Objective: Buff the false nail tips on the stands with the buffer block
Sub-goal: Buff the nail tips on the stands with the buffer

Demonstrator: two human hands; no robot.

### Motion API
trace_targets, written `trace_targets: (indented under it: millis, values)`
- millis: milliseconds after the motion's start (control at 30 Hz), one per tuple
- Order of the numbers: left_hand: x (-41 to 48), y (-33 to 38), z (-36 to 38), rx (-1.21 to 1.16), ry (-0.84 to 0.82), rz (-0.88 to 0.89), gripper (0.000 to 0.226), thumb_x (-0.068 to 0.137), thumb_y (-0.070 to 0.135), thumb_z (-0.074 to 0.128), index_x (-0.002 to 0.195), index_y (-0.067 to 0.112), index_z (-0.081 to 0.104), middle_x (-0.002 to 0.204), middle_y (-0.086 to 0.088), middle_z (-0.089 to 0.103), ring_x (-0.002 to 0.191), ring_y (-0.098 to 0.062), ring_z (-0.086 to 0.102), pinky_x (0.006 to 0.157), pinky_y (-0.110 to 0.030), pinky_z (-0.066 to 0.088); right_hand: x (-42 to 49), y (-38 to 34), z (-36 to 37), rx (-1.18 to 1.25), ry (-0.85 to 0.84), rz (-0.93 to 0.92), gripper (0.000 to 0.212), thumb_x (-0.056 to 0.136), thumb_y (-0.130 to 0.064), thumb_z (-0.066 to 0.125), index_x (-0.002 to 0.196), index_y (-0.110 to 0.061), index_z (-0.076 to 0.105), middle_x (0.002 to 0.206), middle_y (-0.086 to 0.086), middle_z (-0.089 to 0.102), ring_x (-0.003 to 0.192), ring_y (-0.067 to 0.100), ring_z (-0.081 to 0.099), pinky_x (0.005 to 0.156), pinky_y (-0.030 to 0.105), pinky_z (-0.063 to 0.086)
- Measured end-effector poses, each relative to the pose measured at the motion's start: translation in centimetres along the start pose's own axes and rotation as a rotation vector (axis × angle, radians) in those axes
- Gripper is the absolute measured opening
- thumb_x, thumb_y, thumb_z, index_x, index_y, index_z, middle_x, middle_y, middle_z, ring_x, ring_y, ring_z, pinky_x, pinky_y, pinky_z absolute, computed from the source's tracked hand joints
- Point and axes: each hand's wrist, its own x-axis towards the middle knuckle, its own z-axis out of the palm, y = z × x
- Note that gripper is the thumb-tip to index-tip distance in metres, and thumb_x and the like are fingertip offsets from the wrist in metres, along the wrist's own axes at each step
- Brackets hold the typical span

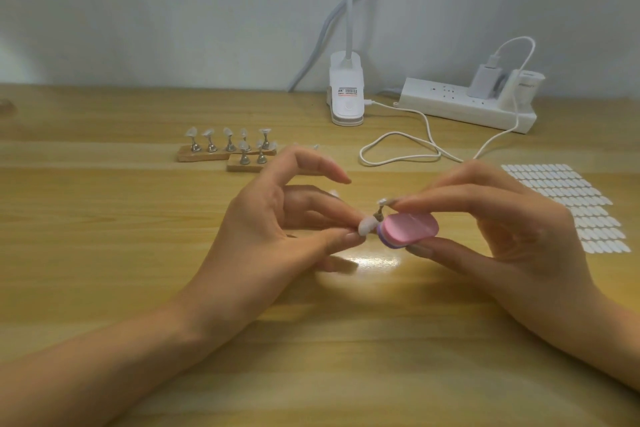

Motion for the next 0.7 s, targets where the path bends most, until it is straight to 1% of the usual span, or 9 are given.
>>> trace_targets:
  millis: [133, 200, 300, 367, 467, 567, 667, 700]
  values:
    - [0.11, -0.32, -0.01, 0.064, 0.012, 0.014, 0.049, 0.069, 0.008, 0.084, 0.105, 0.029, 0.058, 0.076, -0.004, 0.076, 0.083, -0.016, 0.074, 0.049, -0.025, 0.054, 0.08, -0.17, -0.01, -0.038, -0.010, -0.037, 0.022, 0.086, -0.027, 0.073, 0.108, -0.026, 0.070, 0.103, -0.003, 0.065, 0.098, 0.022, 0.067, 0.085, 0.039, 0.053]
    - [0.14, -0.37, -0.02, 0.067, 0.008, 0.012, 0.053, 0.069, 0.007, 0.084, 0.109, 0.030, 0.058, 0.074, -0.003, 0.075, 0.076, -0.013, 0.072, 0.046, -0.025, 0.052, 0.22, -0.33, 0.14, -0.055, -0.022, -0.073, 0.021, 0.087, -0.027, 0.073, 0.107, -0.025, 0.070, 0.104, -0.002, 0.063, 0.098, 0.021, 0.067, 0.085, 0.038, 0.053]
    - [0.10, -0.33, 0.05, 0.090, -0.002, 0.025, 0.055, 0.069, 0.014, 0.086, 0.113, 0.030, 0.057, 0.074, -0.001, 0.075, 0.066, -0.010, 0.068, 0.043, -0.025, 0.050, 0.63, -0.31, 0.26, -0.051, -0.052, -0.092, 0.020, 0.088, -0.024, 0.071, 0.108, -0.024, 0.070, 0.104, -0.003, 0.063, 0.097, 0.018, 0.067, 0.084, 0.034, 0.054]
    - [0.04, -0.34, 0.10, 0.100, -0.001, 0.019, 0.054, 0.071, 0.014, 0.085, 0.112, 0.031, 0.056, 0.075, -0.003, 0.075, 0.064, -0.014, 0.068, 0.042, -0.026, 0.050, 0.77, -0.31, 0.27, -0.054, -0.055, -0.079, 0.020, 0.088, -0.022, 0.071, 0.108, -0.022, 0.070, 0.103, 0.000, 0.064, 0.097, 0.019, 0.068, 0.084, 0.036, 0.055]
    - [0.00, -0.26, 0.17, 0.116, 0.002, 0.014, 0.052, 0.070, 0.021, 0.086, 0.110, 0.031, 0.054, 0.075, -0.003, 0.075, 0.058, -0.020, 0.066, 0.042, -0.028, 0.050, 0.91, -0.37, 0.24, -0.069, -0.083, -0.117, 0.017, 0.088, -0.021, 0.071, 0.105, -0.020, 0.072, 0.103, 0.000, 0.065, 0.095, 0.017, 0.069, 0.083, 0.034, 0.055]
    - [0.04, -0.37, 0.08, 0.131, 0.012, -0.005, 0.051, 0.071, 0.016, 0.085, 0.107, 0.031, 0.053, 0.075, -0.005, 0.075, 0.060, -0.021, 0.067, 0.042, -0.028, 0.049, 0.85, -0.54, 0.34, -0.077, -0.063, -0.097, 0.017, 0.088, -0.019, 0.075, 0.105, -0.019, 0.072, 0.102, 0.001, 0.066, 0.094, 0.015, 0.069, 0.083, 0.033, 0.055]
    - [0.02, -0.33, 0.14, 0.154, -0.004, 0.007, 0.049, 0.071, 0.021, 0.083, 0.107, 0.031, 0.052, 0.076, -0.004, 0.075, 0.054, -0.018, 0.064, 0.042, -0.028, 0.048, 0.81, -0.62, 0.49, -0.102, -0.089, -0.131, 0.015, 0.089, -0.020, 0.074, 0.103, -0.020, 0.074, 0.101, -0.001, 0.066, 0.094, 0.011, 0.068, 0.084, 0.026, 0.053]
    - [0.04, -0.38, 0.13, 0.160, -0.006, 0.007, 0.048, 0.071, 0.021, 0.083, 0.107, 0.031, 0.052, 0.076, -0.004, 0.075, 0.054, -0.020, 0.064, 0.042, -0.028, 0.048, 0.84, -0.60, 0.48, -0.097, -0.081, -0.122, 0.016, 0.089, -0.021, 0.073, 0.104, -0.020, 0.073, 0.102, -0.001, 0.066, 0.094, 0.012, 0.068, 0.085, 0.027, 0.054]
